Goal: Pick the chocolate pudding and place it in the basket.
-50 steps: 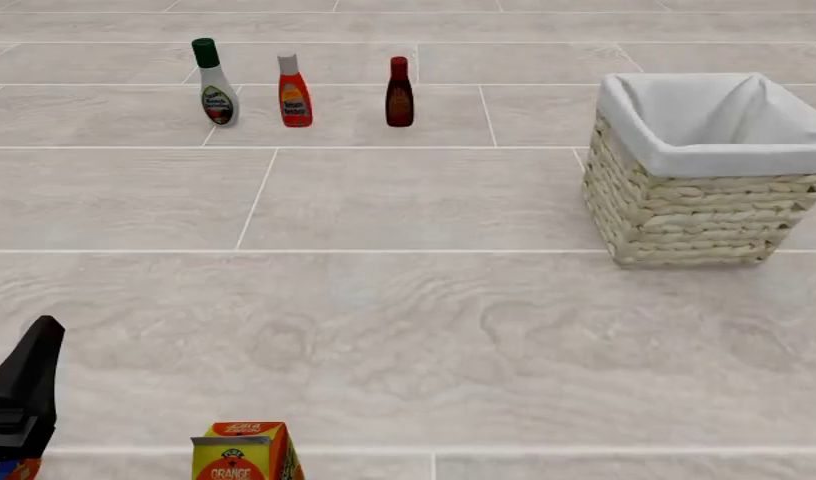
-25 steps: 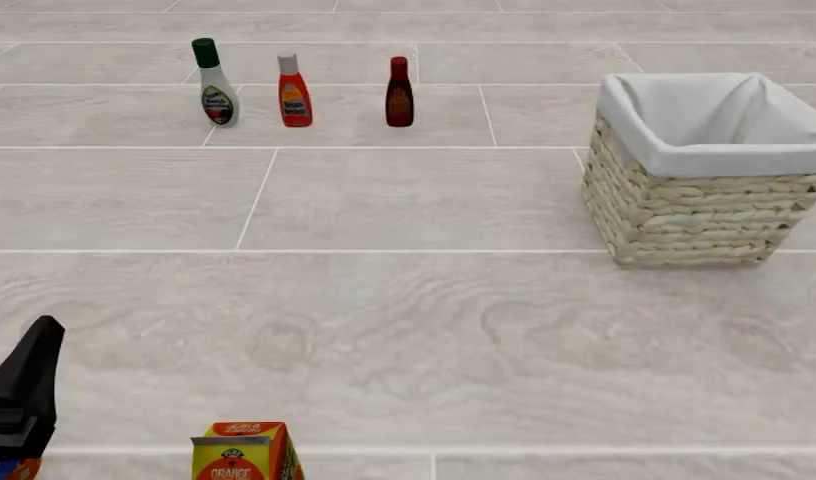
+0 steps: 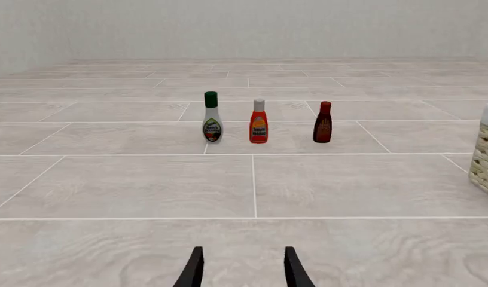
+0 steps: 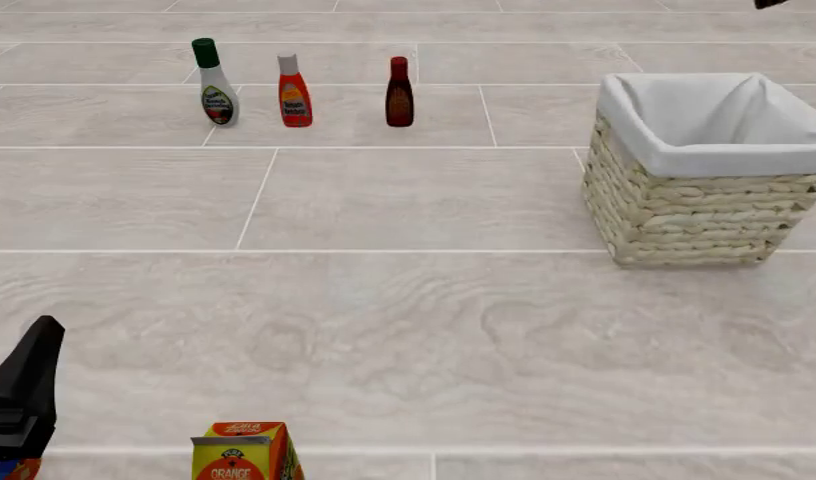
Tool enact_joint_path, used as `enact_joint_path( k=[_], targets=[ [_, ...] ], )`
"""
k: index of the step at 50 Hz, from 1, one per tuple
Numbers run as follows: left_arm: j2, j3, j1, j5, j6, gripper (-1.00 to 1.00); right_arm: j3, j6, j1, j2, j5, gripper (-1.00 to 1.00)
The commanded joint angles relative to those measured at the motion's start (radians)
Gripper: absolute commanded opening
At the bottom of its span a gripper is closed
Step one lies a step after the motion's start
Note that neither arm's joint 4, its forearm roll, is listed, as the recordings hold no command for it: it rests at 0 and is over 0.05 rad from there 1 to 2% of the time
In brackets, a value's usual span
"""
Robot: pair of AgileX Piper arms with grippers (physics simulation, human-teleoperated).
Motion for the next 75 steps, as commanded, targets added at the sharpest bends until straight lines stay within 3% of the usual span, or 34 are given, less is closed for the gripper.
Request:
enact_joint_path(
  k=[1, 16, 40, 75],
  targets=[
    [0.0, 0.0, -0.002, 0.0, 0.0, 1.0, -0.071, 0.01, -0.021, 0.047, 0.086, -1.0],
    [0.0, 0.0, -0.002, 0.0, 0.0, 1.0, -0.125, 0.003, -0.057, 0.105, 0.185, -1.0],
    [0.0, 0.0, -0.002, 0.0, -0.001, 1.0, -0.386, -0.024, -0.079, 0.267, 0.323, -1.0],
    [0.0, 0.0, -0.002, 0.0, 0.0, 1.0, -0.554, -0.024, -0.081, 0.436, 0.422, -1.0]
  ],
)
